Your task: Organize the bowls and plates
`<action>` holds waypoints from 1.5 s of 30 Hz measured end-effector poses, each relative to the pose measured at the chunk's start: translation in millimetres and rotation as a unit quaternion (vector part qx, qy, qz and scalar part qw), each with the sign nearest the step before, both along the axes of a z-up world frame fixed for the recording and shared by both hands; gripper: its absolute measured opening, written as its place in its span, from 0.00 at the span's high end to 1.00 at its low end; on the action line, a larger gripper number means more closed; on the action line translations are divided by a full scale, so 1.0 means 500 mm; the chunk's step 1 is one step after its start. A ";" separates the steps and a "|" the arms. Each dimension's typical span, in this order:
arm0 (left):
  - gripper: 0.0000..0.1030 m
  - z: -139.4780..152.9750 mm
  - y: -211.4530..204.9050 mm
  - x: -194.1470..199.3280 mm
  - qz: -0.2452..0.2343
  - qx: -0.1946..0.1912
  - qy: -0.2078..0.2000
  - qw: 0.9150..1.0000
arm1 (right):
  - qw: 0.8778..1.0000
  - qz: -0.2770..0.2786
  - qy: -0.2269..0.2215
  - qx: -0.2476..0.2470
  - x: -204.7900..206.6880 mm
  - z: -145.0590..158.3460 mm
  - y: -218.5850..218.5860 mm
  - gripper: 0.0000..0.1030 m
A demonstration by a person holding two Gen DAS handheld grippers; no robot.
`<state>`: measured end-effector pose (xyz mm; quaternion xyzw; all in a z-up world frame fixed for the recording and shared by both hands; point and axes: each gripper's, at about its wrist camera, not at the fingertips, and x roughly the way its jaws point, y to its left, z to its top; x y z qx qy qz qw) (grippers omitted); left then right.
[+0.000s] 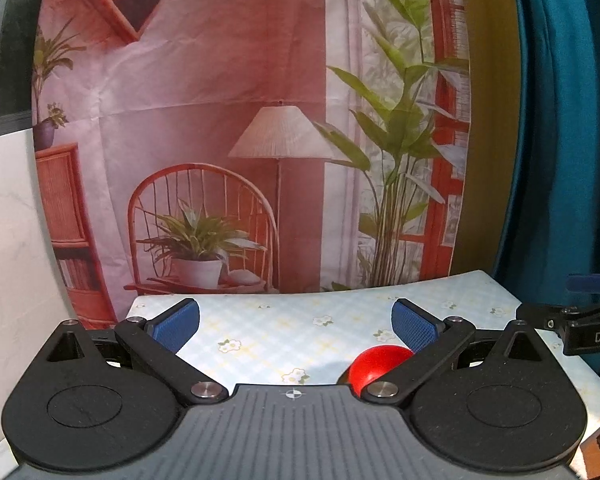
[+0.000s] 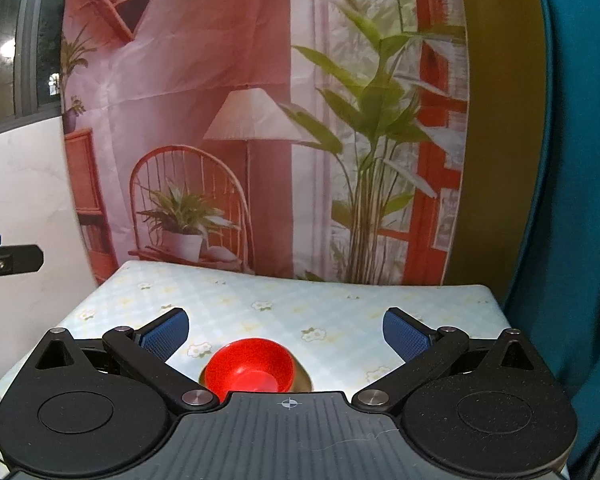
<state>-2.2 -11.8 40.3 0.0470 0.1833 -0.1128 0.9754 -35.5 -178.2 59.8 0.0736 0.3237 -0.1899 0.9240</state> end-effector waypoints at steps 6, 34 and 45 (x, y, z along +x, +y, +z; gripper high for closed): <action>0.00 -0.005 -0.002 -0.001 0.000 -0.003 0.001 1.000 | 1.000 -0.003 -0.003 -0.008 -0.008 0.010 -0.001 0.00; 0.00 -0.010 -0.002 -0.001 0.008 0.007 -0.003 1.000 | 1.000 -0.001 -0.007 -0.014 -0.009 0.020 -0.001 0.00; 0.00 -0.008 -0.002 0.004 0.009 0.008 -0.003 1.000 | 1.000 -0.001 -0.008 -0.015 -0.005 0.022 -0.001 0.00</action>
